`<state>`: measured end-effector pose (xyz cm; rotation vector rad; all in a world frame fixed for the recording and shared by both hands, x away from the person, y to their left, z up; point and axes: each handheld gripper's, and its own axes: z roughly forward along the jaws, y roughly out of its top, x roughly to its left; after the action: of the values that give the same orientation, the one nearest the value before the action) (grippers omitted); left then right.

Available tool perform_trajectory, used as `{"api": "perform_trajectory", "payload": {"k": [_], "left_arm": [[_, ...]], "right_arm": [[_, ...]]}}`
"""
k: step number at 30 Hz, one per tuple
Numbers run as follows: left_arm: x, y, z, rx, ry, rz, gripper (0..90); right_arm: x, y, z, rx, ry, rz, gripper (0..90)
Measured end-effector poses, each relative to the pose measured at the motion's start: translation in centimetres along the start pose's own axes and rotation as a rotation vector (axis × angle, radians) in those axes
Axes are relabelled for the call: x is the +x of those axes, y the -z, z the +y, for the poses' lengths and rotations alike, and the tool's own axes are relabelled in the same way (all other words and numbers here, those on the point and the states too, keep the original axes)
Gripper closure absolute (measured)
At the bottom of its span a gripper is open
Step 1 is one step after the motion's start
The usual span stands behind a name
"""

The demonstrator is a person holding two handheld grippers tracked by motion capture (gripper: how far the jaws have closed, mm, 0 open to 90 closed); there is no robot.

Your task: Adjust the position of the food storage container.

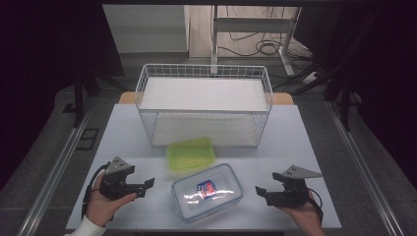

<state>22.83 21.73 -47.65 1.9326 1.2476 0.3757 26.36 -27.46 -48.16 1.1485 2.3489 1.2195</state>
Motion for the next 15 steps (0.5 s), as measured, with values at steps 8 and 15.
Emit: {"api": "perform_trajectory", "payload": {"k": [8, 15], "left_arm": [[-0.3, 0.3, 0.0, -0.007, 0.003, -0.015, 16.7], [-1.6, 0.9, 0.6, -0.046, -0.001, -0.072, 28.7]], "right_arm": [[0.2, -0.2, 0.2, 0.003, 0.012, 0.000, 14.4], [0.2, -0.2, 0.2, 0.003, 0.012, -0.001, 14.4]]}}
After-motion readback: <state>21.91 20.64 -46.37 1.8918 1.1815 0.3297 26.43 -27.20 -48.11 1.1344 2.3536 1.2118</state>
